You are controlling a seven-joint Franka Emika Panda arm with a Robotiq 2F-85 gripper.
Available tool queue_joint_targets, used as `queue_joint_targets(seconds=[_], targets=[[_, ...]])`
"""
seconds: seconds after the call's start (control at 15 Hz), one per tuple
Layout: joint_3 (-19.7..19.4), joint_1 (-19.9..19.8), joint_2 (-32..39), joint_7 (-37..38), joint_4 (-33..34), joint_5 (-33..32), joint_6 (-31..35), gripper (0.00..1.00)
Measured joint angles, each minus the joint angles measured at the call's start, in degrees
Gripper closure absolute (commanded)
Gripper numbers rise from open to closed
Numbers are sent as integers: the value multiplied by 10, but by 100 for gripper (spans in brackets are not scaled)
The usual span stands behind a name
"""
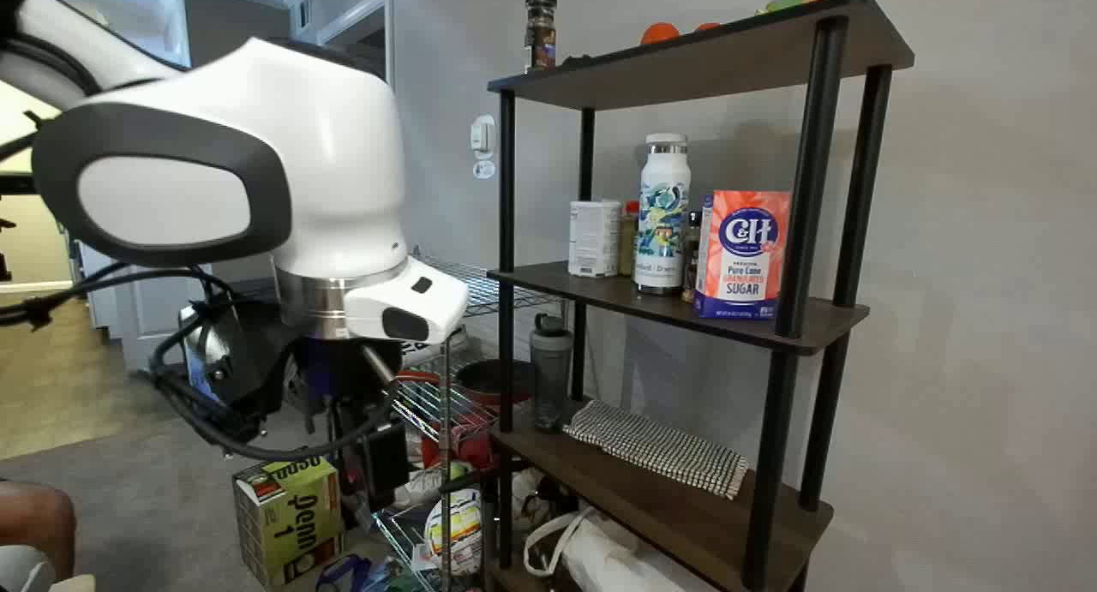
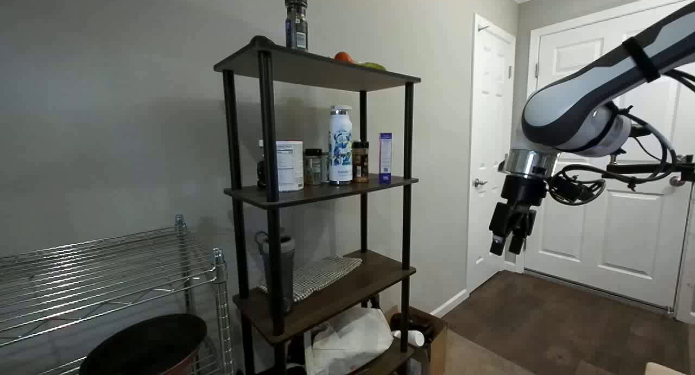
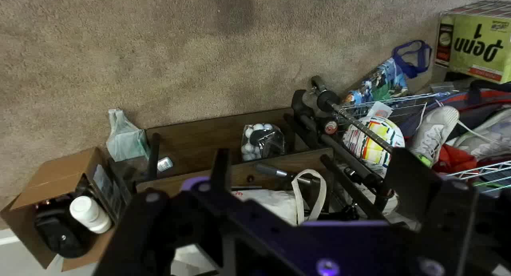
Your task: Remove the spice shaker from the second shelf and put it on the first shelf to the left
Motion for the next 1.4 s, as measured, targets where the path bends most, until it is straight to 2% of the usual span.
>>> queue_joint_targets(seconds=[0.53, 0.73, 1.07, 1.4], targets=[[0, 0, 0, 0, 0, 0, 0, 0], [11, -4, 0, 1, 3, 0, 4, 0], [87, -4, -3, 39, 34, 0, 64, 0], [171, 22, 0, 100, 70, 0, 163, 0]])
